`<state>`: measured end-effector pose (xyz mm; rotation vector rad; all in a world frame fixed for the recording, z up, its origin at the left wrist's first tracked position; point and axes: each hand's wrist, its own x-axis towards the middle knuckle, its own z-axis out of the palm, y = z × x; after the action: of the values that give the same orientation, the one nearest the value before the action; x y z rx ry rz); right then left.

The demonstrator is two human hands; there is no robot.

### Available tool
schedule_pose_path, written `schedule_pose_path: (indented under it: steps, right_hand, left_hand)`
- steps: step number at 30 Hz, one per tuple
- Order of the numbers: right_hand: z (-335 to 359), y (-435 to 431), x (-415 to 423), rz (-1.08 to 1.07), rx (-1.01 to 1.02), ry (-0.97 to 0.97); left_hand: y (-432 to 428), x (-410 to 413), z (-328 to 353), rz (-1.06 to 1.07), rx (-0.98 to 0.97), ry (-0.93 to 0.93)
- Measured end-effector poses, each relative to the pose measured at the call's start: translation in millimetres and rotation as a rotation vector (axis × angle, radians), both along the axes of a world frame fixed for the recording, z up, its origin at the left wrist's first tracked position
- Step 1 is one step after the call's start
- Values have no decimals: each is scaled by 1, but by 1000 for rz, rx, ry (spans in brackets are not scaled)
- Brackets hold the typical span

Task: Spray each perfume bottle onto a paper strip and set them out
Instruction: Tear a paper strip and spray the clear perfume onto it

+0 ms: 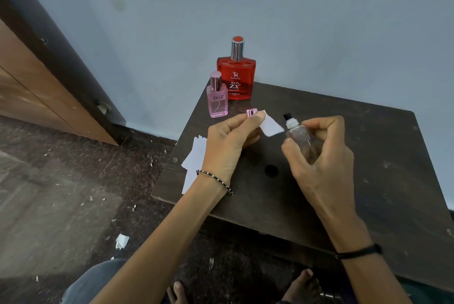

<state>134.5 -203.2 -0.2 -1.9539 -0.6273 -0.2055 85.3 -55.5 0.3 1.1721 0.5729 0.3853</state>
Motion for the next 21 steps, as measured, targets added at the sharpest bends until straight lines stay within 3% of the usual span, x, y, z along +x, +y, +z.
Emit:
schedule_pose_path:
  steps: [4,16,19,21]
  right_hand:
    - [3,-1,0,-22,19,-57]
    - [-8,2,-3,80,-387,-401]
    - [-8,1,-1,91,-354,-376]
    - [-5,-1,-2,78,-229,-280]
  left_hand:
    - [0,-1,-2,5,52,-12]
    - [6,-4,0,-52,-159,-89]
    - [9,-3,-1,-26,-159,-100]
    - [10,-2,-1,-16,-154,-113]
